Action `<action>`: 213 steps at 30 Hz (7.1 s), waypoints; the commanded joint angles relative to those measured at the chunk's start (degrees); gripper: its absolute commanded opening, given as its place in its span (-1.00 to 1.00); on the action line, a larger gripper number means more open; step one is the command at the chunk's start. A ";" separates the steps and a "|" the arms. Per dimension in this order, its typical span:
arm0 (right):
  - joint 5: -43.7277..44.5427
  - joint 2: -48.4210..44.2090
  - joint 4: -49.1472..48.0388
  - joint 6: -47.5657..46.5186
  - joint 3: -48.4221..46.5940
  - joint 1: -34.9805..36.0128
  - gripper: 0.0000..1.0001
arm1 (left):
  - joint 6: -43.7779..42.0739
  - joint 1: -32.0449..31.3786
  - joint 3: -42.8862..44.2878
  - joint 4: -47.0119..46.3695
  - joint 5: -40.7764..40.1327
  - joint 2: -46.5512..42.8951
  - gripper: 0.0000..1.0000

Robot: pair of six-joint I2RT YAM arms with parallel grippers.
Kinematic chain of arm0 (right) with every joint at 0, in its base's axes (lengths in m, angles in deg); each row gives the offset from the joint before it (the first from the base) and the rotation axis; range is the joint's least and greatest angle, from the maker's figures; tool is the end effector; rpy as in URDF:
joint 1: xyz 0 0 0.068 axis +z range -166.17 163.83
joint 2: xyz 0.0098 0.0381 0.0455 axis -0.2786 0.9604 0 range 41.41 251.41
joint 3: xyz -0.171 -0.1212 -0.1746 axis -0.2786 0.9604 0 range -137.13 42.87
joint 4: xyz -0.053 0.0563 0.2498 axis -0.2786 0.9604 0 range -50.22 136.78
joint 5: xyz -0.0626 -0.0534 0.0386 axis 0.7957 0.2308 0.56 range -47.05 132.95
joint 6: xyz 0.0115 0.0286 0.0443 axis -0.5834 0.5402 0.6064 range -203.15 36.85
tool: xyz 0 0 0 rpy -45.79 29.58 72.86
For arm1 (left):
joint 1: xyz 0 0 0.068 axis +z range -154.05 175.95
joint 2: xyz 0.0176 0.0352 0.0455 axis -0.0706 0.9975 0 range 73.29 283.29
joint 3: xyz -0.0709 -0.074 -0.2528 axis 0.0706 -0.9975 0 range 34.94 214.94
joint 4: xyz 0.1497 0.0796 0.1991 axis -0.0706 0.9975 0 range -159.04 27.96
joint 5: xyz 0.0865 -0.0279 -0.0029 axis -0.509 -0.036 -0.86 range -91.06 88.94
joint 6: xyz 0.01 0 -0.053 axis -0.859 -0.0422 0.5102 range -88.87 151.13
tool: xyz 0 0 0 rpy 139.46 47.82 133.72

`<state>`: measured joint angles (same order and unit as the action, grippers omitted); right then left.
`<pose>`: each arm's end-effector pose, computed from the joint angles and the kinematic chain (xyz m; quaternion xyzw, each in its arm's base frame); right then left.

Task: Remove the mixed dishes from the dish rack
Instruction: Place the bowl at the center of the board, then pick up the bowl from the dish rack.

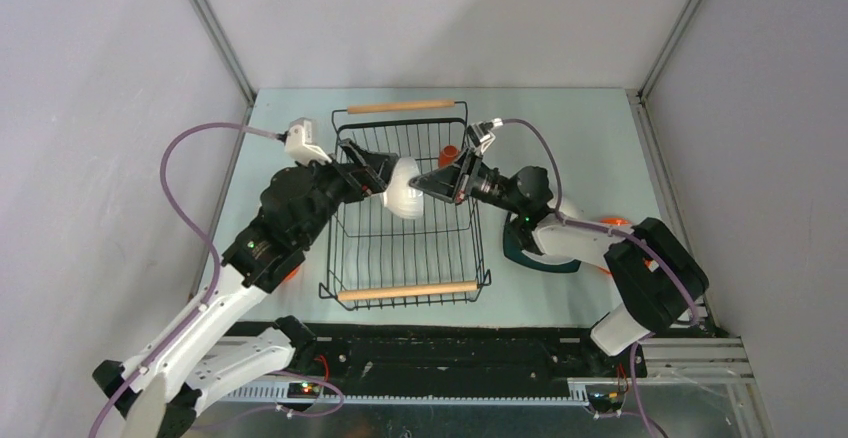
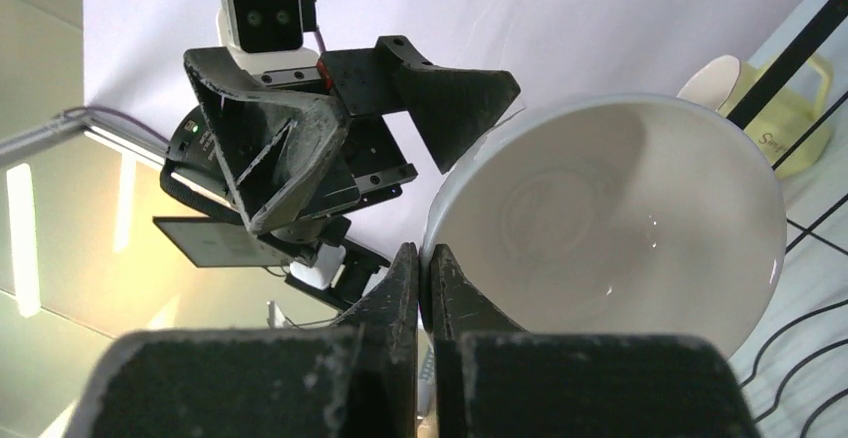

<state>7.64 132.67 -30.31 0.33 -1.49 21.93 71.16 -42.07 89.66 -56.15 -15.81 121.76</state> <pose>0.2483 0.2210 0.2800 -0.0312 0.5817 0.7758 0.2424 0.1551 -0.1099 0.3850 -0.0983 0.7391 -0.3409 0.5727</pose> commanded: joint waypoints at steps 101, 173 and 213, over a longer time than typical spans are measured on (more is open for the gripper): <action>63.18 -40.53 111.23 -23.85 8.74 21.93 0.98 | -4.37 -0.09 -14.27 13.83 -18.47 -15.37 0.99; 87.76 -68.55 115.53 -29.43 12.45 20.95 0.99 | -12.02 17.96 24.04 10.39 -8.87 57.17 0.42; 86.70 -69.77 115.02 -29.60 12.89 20.45 0.99 | -11.50 15.68 16.03 9.32 -6.33 41.27 -1.00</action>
<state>93.26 63.54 85.64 -29.63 11.28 42.54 59.62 -25.52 105.85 -45.29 -20.83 169.27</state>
